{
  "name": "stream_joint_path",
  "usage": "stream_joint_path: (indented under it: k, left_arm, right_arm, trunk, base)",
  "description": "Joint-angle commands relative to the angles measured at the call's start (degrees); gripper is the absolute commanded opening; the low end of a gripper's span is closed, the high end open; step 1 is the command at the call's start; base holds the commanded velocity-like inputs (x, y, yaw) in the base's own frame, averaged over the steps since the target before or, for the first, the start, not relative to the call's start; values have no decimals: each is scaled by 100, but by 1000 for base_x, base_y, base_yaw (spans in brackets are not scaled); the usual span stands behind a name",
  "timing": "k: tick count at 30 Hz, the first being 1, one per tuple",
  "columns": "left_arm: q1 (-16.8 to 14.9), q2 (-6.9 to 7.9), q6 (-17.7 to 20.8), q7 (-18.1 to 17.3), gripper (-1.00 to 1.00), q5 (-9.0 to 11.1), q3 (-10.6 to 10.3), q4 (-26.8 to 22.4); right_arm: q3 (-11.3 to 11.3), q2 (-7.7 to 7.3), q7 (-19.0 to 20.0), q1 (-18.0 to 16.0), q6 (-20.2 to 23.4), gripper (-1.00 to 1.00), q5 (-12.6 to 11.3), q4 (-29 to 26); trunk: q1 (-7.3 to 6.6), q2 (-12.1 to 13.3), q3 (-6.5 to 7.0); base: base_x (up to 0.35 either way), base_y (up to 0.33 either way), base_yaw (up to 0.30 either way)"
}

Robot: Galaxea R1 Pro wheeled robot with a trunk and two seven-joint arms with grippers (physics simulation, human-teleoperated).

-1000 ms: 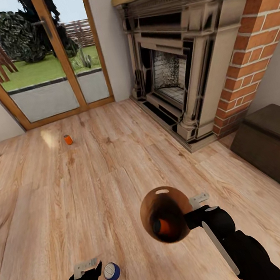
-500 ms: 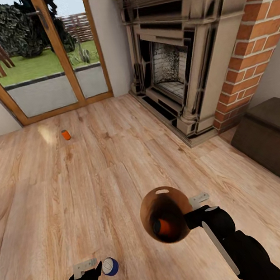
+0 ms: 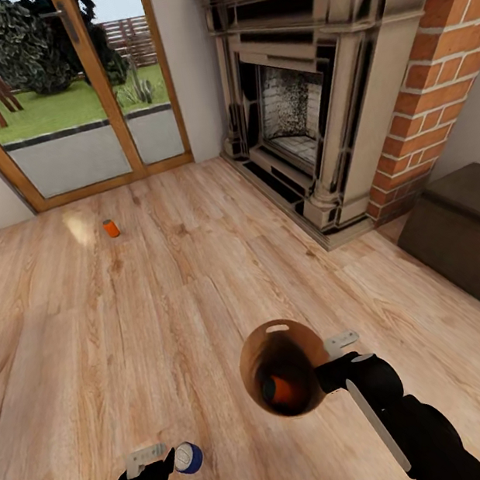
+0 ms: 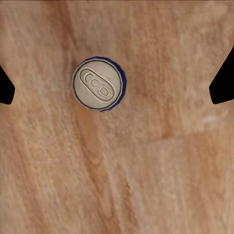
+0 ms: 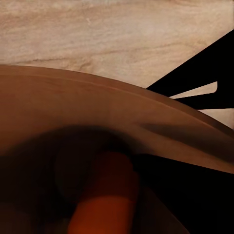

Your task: Put the three can of soda from the living room inside the tash can in the kitchen.

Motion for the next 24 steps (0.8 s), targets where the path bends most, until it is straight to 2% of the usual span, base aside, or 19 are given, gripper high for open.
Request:
stream_joint_path:
  k: [1, 7, 18, 24]
  left_arm:
    - [0, 0, 4, 0, 100, 0, -1, 0]
    - [0, 0, 0, 0, 100, 0, 2, 0]
    - [0, -6, -6, 0, 100, 0, -3, 0]
    - [0, -8, -6, 0, 100, 0, -4, 0]
  right_arm:
    - [2, 0, -1, -2, -3, -100, -38, -2]
    - [2, 0, -1, 0, -3, -100, -38, -2]
    - [2, 0, -1, 0, -3, -100, -38, -2]
    - [2, 0, -1, 0, -3, -100, -38, -2]
  trunk:
    - [0, 0, 0]
    - [0, 0, 0]
    - [0, 0, 0]
    - [131, -241, -108]
  base:
    - [245, 0, 0]
    - [158, 0, 0]
    - [18, 0, 0]
    - [0, 0, 0]
